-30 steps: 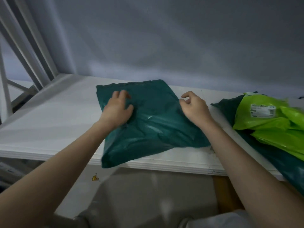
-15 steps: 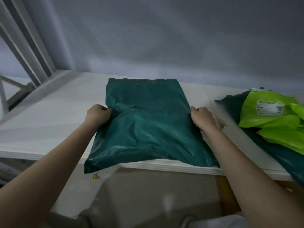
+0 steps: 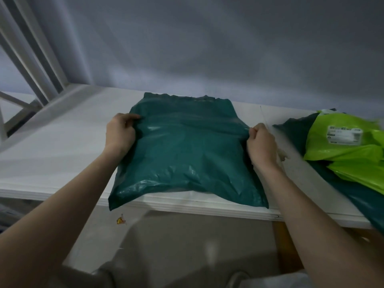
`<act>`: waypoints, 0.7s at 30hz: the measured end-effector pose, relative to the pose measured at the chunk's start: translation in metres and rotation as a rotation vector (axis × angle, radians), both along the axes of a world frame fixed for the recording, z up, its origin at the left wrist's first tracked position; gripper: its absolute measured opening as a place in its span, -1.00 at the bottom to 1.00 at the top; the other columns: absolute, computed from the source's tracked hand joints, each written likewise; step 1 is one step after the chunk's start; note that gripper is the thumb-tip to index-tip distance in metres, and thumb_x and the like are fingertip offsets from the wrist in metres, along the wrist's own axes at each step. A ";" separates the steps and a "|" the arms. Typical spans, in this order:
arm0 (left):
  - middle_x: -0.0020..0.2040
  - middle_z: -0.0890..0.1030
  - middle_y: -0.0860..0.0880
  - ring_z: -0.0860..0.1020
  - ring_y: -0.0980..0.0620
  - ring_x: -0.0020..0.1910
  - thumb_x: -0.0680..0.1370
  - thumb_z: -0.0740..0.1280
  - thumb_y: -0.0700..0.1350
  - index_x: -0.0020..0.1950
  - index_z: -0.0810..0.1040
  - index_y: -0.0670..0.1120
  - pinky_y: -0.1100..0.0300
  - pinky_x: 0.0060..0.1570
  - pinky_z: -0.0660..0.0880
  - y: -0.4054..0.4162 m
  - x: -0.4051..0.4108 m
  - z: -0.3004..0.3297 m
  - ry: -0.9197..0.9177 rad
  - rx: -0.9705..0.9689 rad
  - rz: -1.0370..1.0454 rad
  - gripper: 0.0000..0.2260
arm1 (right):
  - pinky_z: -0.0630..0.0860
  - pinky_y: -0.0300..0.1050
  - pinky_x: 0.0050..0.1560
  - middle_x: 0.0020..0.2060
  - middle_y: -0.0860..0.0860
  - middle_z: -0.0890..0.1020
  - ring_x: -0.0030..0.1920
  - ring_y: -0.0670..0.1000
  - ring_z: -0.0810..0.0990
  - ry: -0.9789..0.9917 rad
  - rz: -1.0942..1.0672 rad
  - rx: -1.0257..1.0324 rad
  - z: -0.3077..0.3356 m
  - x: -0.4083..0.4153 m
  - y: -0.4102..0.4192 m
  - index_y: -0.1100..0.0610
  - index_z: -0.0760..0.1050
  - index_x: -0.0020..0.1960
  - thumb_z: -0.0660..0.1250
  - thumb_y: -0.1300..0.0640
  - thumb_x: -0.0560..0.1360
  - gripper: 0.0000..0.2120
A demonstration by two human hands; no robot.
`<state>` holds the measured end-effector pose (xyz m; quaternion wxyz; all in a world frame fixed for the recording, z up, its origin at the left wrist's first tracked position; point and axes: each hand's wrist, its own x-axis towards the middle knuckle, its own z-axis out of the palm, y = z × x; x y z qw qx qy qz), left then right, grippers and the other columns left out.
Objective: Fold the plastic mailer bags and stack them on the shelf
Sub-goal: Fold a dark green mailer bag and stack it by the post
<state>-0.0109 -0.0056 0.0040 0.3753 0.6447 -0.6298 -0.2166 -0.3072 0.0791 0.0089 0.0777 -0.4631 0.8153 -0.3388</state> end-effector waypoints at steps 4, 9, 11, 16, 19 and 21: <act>0.29 0.47 -0.13 0.43 -0.15 0.27 0.61 0.13 -0.12 0.41 0.36 -0.08 0.09 0.27 0.32 0.001 0.007 -0.005 0.053 0.185 -0.079 -0.64 | 0.33 -0.10 -0.17 -0.04 0.21 0.59 -0.10 0.14 0.51 -0.043 0.036 0.066 -0.006 -0.004 0.001 0.28 0.43 0.09 0.04 0.08 0.63 -0.70; 0.29 0.45 -0.21 0.43 -0.20 0.24 0.60 0.09 0.06 0.42 0.27 -0.11 0.05 0.17 0.36 0.011 0.014 -0.001 0.126 0.362 0.037 -0.56 | 0.35 -0.06 -0.04 0.08 0.23 0.57 0.03 0.18 0.51 -0.069 0.054 0.137 0.000 0.000 0.008 0.27 0.45 0.14 0.01 0.01 0.62 -0.62; 0.28 0.45 -0.26 0.45 -0.23 0.20 0.59 0.06 0.07 0.32 0.38 -0.19 0.01 0.19 0.42 0.016 0.018 0.002 0.074 0.403 0.065 -0.57 | 0.35 -0.06 0.00 0.10 0.23 0.55 0.09 0.19 0.50 -0.087 0.042 0.177 0.005 0.003 0.011 0.28 0.44 0.16 -0.01 0.00 0.62 -0.59; 0.04 0.48 -0.27 0.49 -0.24 -0.08 0.60 -0.02 0.02 0.13 0.47 -0.28 0.02 -0.09 0.52 0.041 0.023 0.010 -0.040 0.496 0.017 -0.56 | 0.38 -0.06 0.05 0.16 0.27 0.53 0.12 0.19 0.51 -0.126 0.071 0.323 0.009 0.009 0.031 0.35 0.43 0.22 -0.02 0.00 0.61 -0.52; -0.03 0.47 -0.25 0.47 -0.21 -0.15 0.61 -0.01 0.00 0.07 0.50 -0.29 0.06 -0.05 0.45 0.057 0.027 0.014 -0.199 0.475 -0.009 -0.57 | 0.34 -0.09 0.00 0.19 0.26 0.51 0.11 0.17 0.50 -0.127 0.086 0.392 0.013 0.013 0.046 0.35 0.40 0.26 -0.03 0.01 0.61 -0.52; -0.06 0.54 -0.26 0.52 -0.21 -0.14 0.59 0.07 0.00 -0.04 0.54 -0.25 0.07 -0.03 0.46 0.067 0.030 0.019 -0.270 0.456 -0.046 -0.62 | 0.33 -0.09 -0.01 0.21 0.26 0.49 0.15 0.19 0.49 -0.116 0.090 0.427 0.017 0.017 0.057 0.33 0.37 0.29 -0.03 0.03 0.61 -0.54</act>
